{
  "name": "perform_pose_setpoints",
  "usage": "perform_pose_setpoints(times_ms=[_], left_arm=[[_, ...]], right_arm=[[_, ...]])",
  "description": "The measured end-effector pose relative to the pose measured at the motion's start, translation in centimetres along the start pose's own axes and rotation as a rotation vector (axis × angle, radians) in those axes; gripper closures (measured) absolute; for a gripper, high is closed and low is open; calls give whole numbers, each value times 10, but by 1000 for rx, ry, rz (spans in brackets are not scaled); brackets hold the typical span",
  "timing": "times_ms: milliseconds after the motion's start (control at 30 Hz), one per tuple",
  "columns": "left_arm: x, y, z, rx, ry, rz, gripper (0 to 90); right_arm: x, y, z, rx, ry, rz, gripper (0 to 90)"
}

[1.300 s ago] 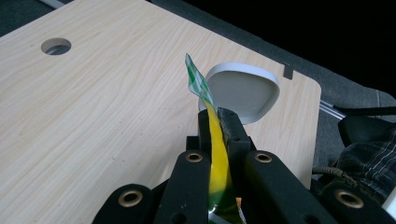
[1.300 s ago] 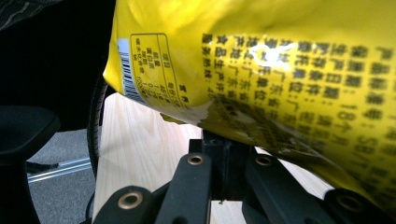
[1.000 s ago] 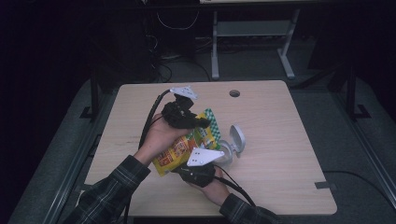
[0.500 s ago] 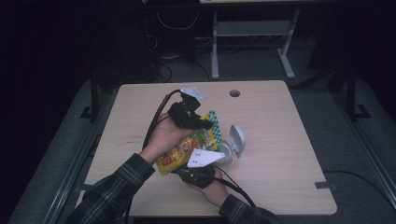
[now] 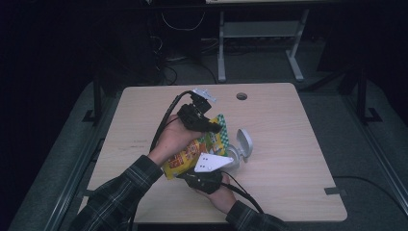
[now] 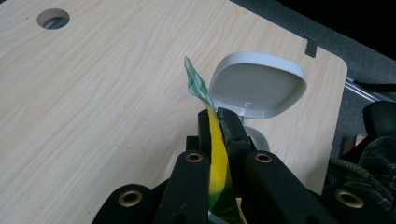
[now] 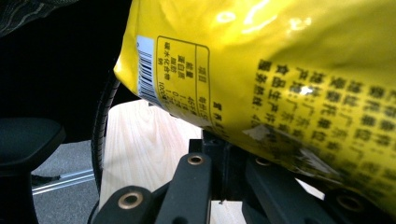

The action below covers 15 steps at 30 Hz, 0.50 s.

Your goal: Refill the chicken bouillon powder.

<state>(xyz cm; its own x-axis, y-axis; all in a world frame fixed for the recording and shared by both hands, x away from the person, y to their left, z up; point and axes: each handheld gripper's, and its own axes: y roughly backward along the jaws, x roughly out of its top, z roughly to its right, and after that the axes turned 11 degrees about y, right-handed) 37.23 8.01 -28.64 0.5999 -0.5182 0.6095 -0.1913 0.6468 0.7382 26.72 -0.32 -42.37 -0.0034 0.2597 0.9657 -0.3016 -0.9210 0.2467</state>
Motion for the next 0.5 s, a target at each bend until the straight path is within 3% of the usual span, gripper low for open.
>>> perform_pose_setpoints(times_ms=[500], left_arm=[[11,-4,3,15,-15,-39,899]], right_arm=[[3,5,3,-6,-19,26,900]])
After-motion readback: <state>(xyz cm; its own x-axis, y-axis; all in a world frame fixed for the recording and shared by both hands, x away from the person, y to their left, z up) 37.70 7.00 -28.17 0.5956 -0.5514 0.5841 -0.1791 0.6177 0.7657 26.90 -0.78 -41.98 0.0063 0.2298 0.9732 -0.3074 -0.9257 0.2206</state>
